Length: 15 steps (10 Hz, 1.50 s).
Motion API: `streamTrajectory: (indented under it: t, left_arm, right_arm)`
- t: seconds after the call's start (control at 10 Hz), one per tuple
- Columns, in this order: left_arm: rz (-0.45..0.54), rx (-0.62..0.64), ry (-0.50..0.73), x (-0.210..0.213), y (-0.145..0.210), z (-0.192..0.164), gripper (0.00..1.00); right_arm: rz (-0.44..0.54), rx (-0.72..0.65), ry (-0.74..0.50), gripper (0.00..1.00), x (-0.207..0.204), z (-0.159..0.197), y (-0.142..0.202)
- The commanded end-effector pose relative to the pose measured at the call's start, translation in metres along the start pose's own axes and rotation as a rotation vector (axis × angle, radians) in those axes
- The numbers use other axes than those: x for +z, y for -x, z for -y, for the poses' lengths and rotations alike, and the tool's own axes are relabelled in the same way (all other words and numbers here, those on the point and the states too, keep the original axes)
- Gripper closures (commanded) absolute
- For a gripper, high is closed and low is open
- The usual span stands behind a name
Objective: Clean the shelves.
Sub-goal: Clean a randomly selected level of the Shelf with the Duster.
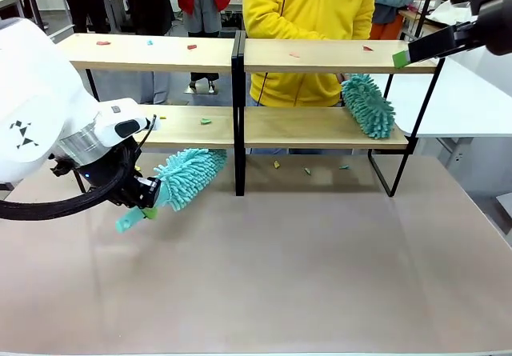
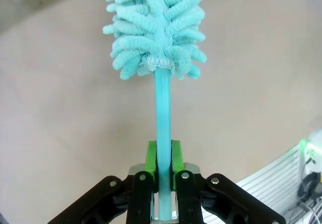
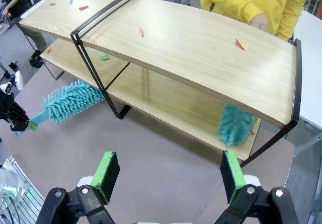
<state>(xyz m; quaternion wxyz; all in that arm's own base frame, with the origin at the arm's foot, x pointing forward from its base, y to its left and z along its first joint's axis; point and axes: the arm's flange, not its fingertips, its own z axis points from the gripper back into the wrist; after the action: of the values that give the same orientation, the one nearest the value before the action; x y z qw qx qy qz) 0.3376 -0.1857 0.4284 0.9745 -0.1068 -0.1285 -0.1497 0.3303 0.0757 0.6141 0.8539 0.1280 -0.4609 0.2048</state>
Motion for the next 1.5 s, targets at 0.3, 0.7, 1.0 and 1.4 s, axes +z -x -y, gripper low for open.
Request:
streamTrajectory:
  t: [0.3,0.7,1.0,1.4]
  left_arm:
    - [0.17,0.157,-0.087,-0.048,-0.018,0.009,0.87]
    - [0.196,0.227,-0.193,-0.075,-0.027,-0.002,0.87]
    - [0.121,0.196,-0.201,-0.087,-0.029,-0.01,0.87]
    - [0.048,0.132,-0.18,-0.091,-0.027,-0.014,0.87]
  right_arm:
    - [0.0,0.0,-0.001,0.0,0.0,0.001,-0.001]
    - [0.0,0.0,-0.001,0.0,0.0,0.001,-0.001]
    - [0.0,0.0,-0.001,0.0,0.0,0.001,-0.001]
    - [0.0,0.0,-0.001,0.0,0.0,0.001,-0.001]
